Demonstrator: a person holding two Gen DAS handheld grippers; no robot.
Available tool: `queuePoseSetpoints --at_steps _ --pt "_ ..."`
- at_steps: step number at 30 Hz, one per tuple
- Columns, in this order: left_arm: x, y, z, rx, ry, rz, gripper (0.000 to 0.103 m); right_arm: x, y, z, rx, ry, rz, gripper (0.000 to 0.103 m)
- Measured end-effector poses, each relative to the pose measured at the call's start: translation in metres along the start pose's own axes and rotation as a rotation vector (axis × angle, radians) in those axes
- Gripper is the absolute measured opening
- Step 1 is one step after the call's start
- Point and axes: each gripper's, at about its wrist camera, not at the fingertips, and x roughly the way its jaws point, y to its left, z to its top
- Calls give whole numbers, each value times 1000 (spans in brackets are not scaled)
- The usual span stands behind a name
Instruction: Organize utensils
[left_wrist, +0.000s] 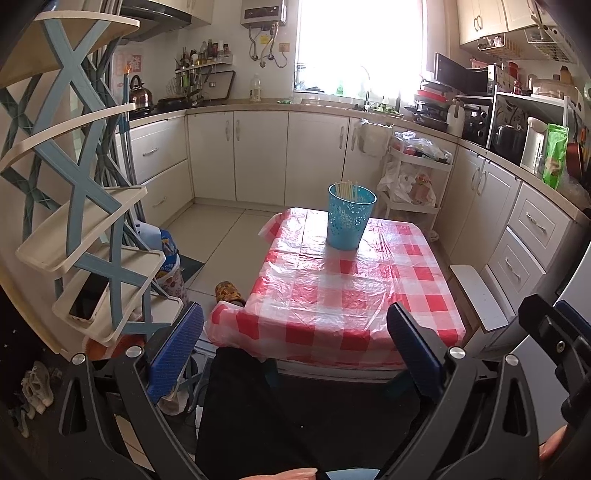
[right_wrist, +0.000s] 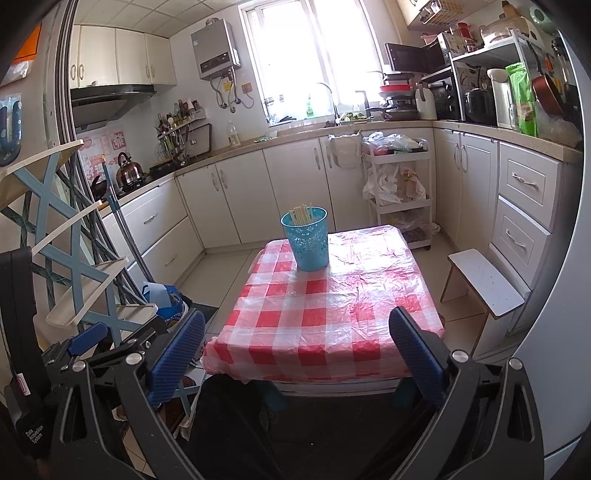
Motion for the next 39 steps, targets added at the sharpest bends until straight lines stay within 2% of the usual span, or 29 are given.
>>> queuePoseSetpoints --at_steps 10,30,39 --pt "-1 0 1 4 0 -24 95 -1 0 1 2 -1 1 96" --pt "1 -1 0 17 9 -21 95 0 -1 -1 4 2 2 96" --pt "9 1 -2 17 35 -31 95 1 2 0 6 7 3 96"
